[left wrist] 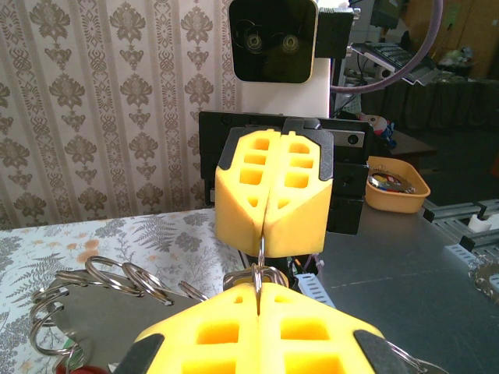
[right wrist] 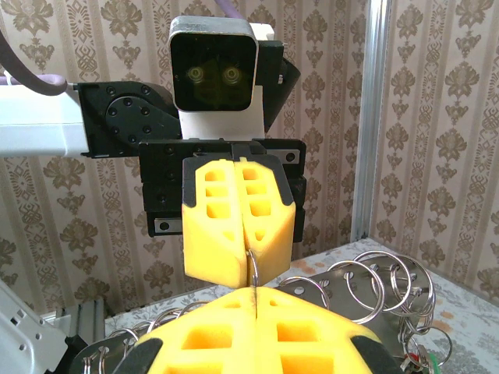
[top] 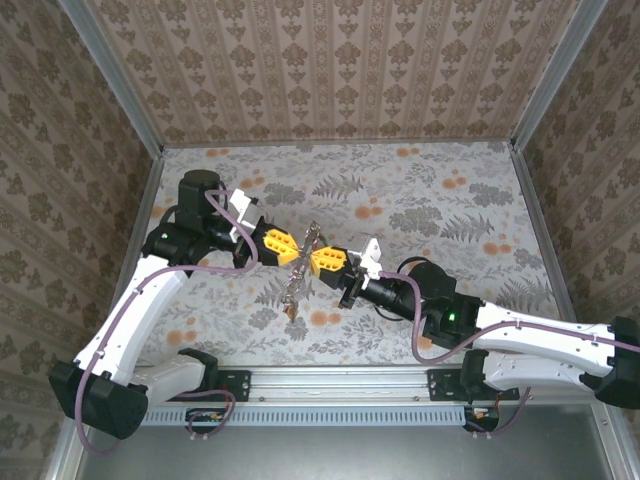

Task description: Put the keys on the keyring

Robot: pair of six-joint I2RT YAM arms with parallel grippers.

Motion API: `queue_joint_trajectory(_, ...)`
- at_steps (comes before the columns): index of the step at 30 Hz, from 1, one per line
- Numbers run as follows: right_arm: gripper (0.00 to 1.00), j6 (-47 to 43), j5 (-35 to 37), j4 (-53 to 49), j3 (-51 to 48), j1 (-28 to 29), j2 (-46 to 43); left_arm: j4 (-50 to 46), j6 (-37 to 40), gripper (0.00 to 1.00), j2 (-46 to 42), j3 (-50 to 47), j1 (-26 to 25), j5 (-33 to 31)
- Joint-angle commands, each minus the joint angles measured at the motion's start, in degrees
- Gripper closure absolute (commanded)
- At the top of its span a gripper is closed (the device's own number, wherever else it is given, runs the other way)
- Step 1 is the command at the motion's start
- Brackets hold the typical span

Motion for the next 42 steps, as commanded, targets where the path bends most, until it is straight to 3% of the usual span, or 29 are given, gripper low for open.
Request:
queue_joint_trajectory(1, 1.00, -0.9, 2.2, 2.6, -0.3, -0.2, -1.1, -0.5, 1.4, 1.00, -1.3, 1.4, 0.5, 2.8)
queue_joint_trajectory(42, 1.00, -2.5, -1.2, 3.8, 2.7, -0.4, 3.1, -0.5, 1.5, 1.00, -1.7, 1.4, 0.4, 3.1)
